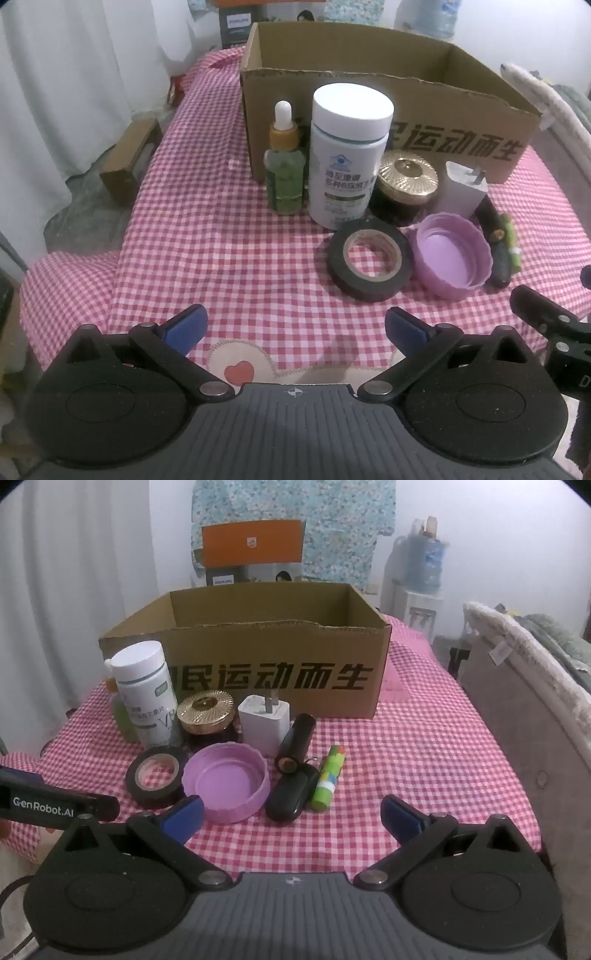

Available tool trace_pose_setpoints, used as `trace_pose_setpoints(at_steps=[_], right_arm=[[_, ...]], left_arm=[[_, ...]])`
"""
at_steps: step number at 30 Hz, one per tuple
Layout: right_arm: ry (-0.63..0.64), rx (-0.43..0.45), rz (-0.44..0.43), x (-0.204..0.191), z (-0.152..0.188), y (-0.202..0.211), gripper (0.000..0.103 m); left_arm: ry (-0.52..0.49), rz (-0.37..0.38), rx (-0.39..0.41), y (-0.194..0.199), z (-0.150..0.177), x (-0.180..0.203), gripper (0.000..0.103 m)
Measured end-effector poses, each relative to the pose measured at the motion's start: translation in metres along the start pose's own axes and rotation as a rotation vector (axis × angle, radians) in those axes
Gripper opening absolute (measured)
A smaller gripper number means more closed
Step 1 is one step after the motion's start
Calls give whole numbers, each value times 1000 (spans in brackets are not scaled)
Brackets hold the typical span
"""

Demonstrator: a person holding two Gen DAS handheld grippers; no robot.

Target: Organize rigid objects

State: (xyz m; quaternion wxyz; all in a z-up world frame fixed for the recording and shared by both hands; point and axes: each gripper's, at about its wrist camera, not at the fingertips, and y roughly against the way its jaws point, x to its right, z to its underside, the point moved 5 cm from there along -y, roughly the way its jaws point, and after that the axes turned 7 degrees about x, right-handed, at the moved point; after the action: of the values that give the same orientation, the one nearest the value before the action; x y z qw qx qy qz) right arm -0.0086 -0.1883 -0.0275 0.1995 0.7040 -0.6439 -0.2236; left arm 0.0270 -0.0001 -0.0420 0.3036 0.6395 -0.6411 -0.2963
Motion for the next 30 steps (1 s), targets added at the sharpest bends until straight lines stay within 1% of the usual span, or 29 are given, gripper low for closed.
trace_pose_setpoints(at_steps=[9, 12, 13, 15, 30], right_arm=[[14, -48, -9, -4, 4, -2, 103], [8, -28, -6, 1, -3, 1, 103], [9, -28, -9, 1, -2, 1, 103], [1, -42, -9, 2, -3, -2, 103], [3, -54, -9, 1, -4, -4, 103]], left_arm=[[-16, -11, 6, 2, 3, 3, 103], [-28, -16, 5, 2, 4, 6, 103], [-18, -11, 3, 3, 1, 1, 103], [-25, -15, 2, 3, 2, 2, 103], [-24, -20, -10, 7, 3, 3, 103]])
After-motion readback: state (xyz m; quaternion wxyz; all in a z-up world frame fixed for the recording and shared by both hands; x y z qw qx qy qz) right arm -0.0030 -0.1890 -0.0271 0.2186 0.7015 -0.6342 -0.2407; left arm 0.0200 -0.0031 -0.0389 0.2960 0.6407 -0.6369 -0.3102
